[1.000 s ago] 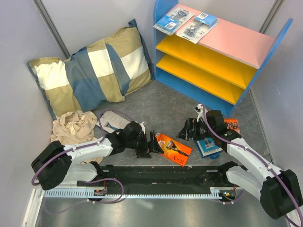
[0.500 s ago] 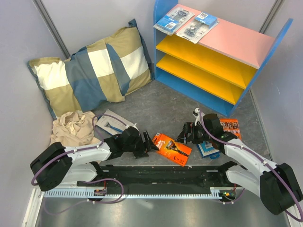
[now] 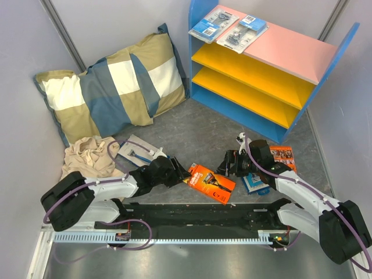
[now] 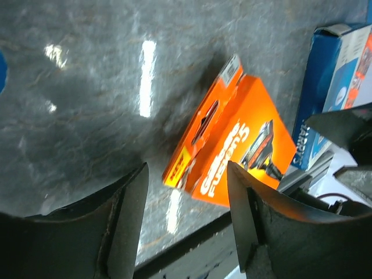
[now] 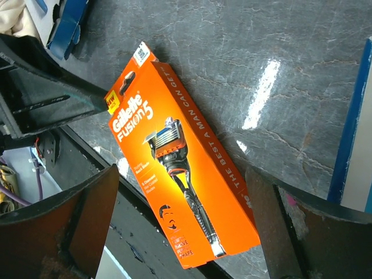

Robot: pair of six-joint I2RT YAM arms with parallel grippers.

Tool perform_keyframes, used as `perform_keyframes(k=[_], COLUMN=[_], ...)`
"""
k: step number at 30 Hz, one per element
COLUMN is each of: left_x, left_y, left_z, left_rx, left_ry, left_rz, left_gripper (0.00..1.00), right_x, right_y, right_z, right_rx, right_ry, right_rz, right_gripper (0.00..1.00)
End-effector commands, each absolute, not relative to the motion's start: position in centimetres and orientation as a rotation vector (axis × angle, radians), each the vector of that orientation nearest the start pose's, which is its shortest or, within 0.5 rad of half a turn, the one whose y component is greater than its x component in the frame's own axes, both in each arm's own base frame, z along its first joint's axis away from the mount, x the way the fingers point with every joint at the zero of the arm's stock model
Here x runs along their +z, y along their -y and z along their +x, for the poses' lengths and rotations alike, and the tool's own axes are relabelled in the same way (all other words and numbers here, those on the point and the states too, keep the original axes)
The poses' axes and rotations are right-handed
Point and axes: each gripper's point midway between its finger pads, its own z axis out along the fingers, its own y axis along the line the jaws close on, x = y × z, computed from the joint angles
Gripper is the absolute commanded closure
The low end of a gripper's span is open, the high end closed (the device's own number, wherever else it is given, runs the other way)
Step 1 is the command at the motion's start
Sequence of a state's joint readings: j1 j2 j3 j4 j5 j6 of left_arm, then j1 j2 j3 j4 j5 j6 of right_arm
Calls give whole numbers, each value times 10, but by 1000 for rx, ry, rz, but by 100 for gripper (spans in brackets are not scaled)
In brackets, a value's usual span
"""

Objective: Place and organize the shaving razors onto the shelf

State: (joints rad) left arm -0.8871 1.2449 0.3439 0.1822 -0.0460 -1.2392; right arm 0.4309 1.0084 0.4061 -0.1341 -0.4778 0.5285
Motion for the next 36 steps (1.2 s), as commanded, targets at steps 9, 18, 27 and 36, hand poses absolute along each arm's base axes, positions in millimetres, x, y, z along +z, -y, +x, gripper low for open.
perform_keyframes(k=[9, 18, 27, 36], left_x=[14, 45, 98, 121], left_y=[265, 261, 277, 302], left_z=[189, 199, 201, 190], left_rx=[-954, -969, -1081, -1205], left_ry=[-2423, -2336, -2274, -2249], left_rz=[-507, -456, -239, 31], left_gripper=[77, 92, 94, 94], right_x=[88, 86, 88, 103], right_y=[-201, -197, -198, -205], right_z=[184, 182, 188, 206], right_rx=[1069, 1043, 1017, 1017], right_ry=[-2382, -2396, -2342, -2229], right_rz=[-175, -190, -284, -319], right_gripper=[2, 2, 2, 2])
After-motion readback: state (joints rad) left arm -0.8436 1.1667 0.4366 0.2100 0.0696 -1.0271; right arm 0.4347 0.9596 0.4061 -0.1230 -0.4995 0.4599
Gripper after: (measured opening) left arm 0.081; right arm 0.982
